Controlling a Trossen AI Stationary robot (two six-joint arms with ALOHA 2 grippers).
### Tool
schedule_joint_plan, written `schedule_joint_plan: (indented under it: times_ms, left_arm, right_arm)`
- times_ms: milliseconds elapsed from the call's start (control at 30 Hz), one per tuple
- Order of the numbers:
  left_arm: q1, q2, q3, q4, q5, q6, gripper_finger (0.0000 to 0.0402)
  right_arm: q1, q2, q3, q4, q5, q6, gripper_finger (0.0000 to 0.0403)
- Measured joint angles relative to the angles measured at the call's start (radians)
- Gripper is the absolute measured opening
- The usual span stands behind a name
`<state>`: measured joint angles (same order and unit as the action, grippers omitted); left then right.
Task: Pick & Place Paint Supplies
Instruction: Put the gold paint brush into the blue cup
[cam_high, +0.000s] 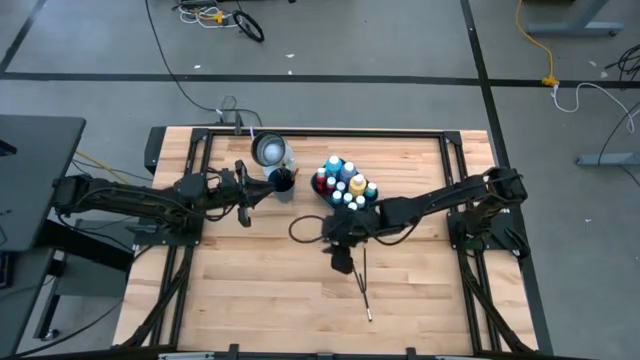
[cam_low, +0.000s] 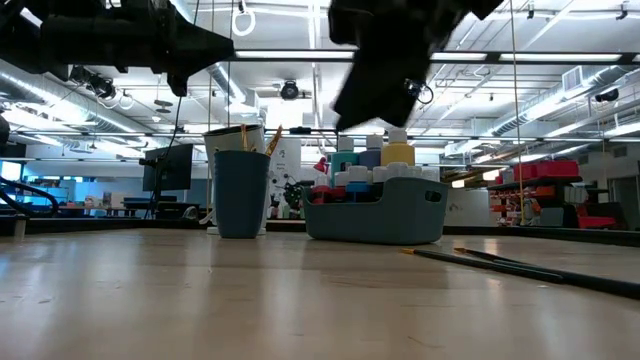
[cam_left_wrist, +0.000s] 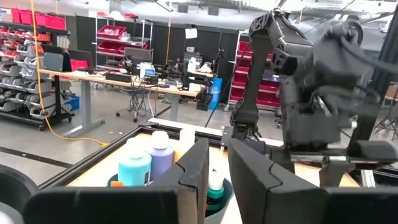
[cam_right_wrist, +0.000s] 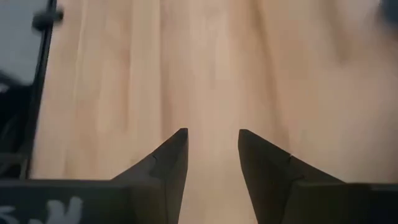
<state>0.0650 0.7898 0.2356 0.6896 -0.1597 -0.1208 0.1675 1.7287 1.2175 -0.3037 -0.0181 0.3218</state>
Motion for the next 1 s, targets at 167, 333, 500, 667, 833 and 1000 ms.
schedule_joint_plan:
  times_ms: [167,333,500,667,833,1000]
  left_arm:
    - [0.000,0.000,0.000,0.002,-0.003,0.000,0.0067]
    - [0.000,0.000,0.000,-0.001,-0.003,0.000,0.0067]
    - [0.000,0.000,0.000,-0.002,-0.004,0.000,0.0067]
    - [0.000,0.000,-0.001,0.006,-0.006,0.001,0.0067]
    - [0.000,0.000,-0.001,0.000,-0.012,0.004,0.0067]
    - [0.000,0.000,-0.001,0.004,-0.012,0.029,0.0067]
  right_arm:
    - [0.018,0.011,-0.001,-0.160,-0.022,0.114,0.0144]
    - [0.017,0.028,0.000,-0.231,-0.024,0.182,0.0144]
    - [0.017,0.051,0.000,-0.274,-0.027,0.187,0.0144]
    - [0.017,0.064,-0.001,-0.322,-0.024,0.187,0.0144]
    - [0.017,0.079,-0.001,-0.360,-0.054,0.167,0.0144]
    - [0.011,0.082,-0.001,-0.514,-0.077,0.170,0.0144]
